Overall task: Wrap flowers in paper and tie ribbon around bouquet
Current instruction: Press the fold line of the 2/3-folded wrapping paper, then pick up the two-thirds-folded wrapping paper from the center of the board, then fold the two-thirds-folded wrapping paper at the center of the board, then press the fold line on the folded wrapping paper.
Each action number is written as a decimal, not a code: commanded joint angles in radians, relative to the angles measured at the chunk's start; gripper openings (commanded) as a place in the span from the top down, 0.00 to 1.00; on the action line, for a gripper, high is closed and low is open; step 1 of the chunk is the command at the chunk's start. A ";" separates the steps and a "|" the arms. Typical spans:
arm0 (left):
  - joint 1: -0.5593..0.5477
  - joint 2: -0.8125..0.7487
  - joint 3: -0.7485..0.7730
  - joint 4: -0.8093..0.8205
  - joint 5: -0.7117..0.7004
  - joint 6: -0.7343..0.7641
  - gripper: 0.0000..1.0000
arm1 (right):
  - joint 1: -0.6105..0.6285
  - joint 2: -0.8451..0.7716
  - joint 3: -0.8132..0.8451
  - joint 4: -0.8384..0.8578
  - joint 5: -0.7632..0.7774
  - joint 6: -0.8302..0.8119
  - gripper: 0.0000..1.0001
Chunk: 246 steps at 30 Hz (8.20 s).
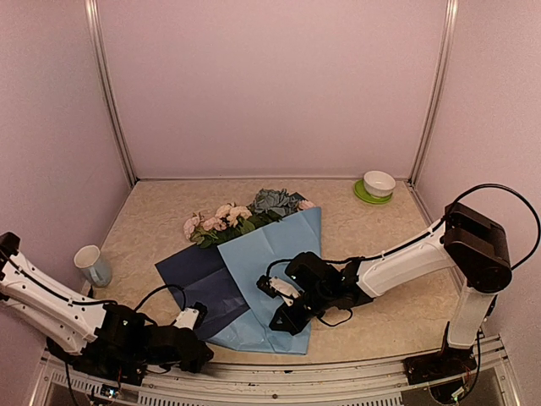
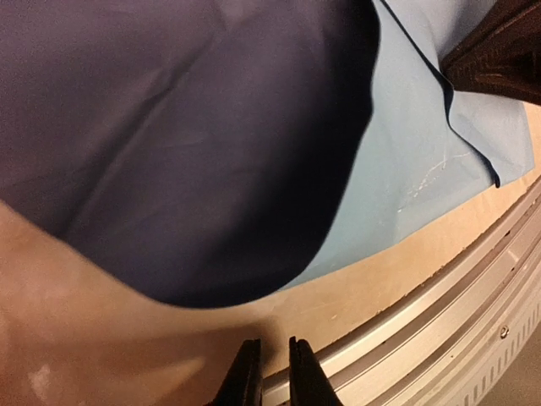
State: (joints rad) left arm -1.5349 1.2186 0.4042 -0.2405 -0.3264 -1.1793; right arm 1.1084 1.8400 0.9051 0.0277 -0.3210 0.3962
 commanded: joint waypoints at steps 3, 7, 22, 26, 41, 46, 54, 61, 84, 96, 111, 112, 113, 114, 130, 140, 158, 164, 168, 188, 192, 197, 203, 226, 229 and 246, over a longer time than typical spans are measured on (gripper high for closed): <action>-0.034 -0.182 0.007 -0.164 -0.182 -0.314 0.59 | -0.007 0.025 -0.012 -0.085 0.031 -0.020 0.96; -0.036 -0.242 -0.036 -0.135 -0.208 -0.476 0.35 | -0.007 0.027 -0.014 -0.087 0.028 -0.020 0.96; -0.028 -0.068 -0.010 0.033 -0.184 -0.556 0.10 | -0.006 0.028 -0.010 -0.091 0.028 -0.020 0.96; -0.005 -0.069 -0.033 0.095 -0.168 -0.522 0.18 | -0.007 0.025 -0.010 -0.091 0.031 -0.019 0.97; 0.121 0.060 -0.007 0.157 -0.048 -0.384 0.70 | -0.007 0.019 -0.006 -0.093 0.032 -0.015 0.97; 0.124 0.087 0.025 0.129 -0.058 -0.362 0.96 | -0.007 0.022 -0.010 -0.090 0.025 -0.012 0.97; 0.064 0.160 0.209 -0.078 -0.209 -0.317 1.00 | -0.016 0.060 0.002 -0.090 0.022 0.023 0.98; -0.003 0.339 0.539 -0.409 -0.342 -0.236 1.00 | -0.042 0.061 -0.031 -0.021 -0.035 0.079 0.99; 0.056 0.490 0.648 -0.012 -0.229 0.359 1.00 | -0.105 0.005 -0.067 0.194 -0.151 0.218 0.99; 0.080 0.575 0.654 -0.005 -0.101 0.448 1.00 | -0.146 -0.223 -0.138 0.170 -0.071 0.298 0.97; 0.065 0.677 0.703 -0.004 -0.020 0.563 1.00 | -0.253 -0.452 -0.056 -0.055 0.038 0.040 0.32; 0.065 0.678 0.704 -0.004 -0.020 0.562 1.00 | -0.253 -0.432 -0.030 -0.052 0.019 0.038 0.16; 0.065 0.678 0.703 -0.003 -0.019 0.561 1.00 | -0.254 -0.402 -0.005 -0.059 0.018 0.038 0.06; 0.065 0.676 0.703 -0.003 -0.019 0.560 1.00 | -0.256 -0.370 0.021 -0.086 0.034 0.038 0.01; 0.062 0.673 0.693 0.001 -0.013 0.566 1.00 | -0.317 -0.133 0.073 -0.001 -0.226 0.055 0.24; 0.056 0.612 0.710 0.005 -0.009 0.611 0.85 | -0.394 -0.109 0.032 0.078 -0.213 0.101 1.00; 0.187 0.338 0.554 0.070 0.066 0.657 0.93 | -0.407 -0.050 0.075 0.080 -0.198 0.069 1.00; 0.147 0.489 0.626 0.048 0.012 0.759 1.00 | -0.407 -0.051 0.069 0.077 -0.202 0.069 1.00; 0.111 0.601 0.677 -0.003 0.007 0.780 1.00 | -0.407 -0.056 0.067 0.078 -0.195 0.071 1.00; 0.020 0.389 0.648 0.129 0.058 0.845 0.52 | -0.410 -0.045 0.119 0.076 -0.145 0.069 1.00; 0.021 0.416 0.638 0.061 -0.086 0.846 0.45 | -0.410 -0.042 0.115 0.085 -0.153 0.072 1.00; 0.021 0.529 0.680 -0.042 -0.148 0.873 0.41 | -0.410 -0.041 0.123 0.083 -0.155 0.072 1.00; 0.021 0.608 0.712 -0.020 -0.187 0.883 0.52 | -0.410 -0.035 0.121 0.079 -0.162 0.072 1.00; -0.037 0.712 0.740 -0.047 -0.120 0.865 1.00 | -0.410 0.011 0.176 0.071 -0.076 0.069 1.00; -0.037 0.619 0.713 0.023 -0.025 0.905 0.97 | -0.410 -0.002 0.149 0.081 -0.072 0.070 1.00; 0.158 0.675 0.702 0.129 -0.006 0.916 0.90 | -0.405 -0.029 0.101 0.102 -0.091 0.101 1.00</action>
State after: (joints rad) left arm -1.3499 1.8065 1.0424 -0.0700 -0.3141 -0.3016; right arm 0.7105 1.8435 1.0191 0.1135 -0.4179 0.4904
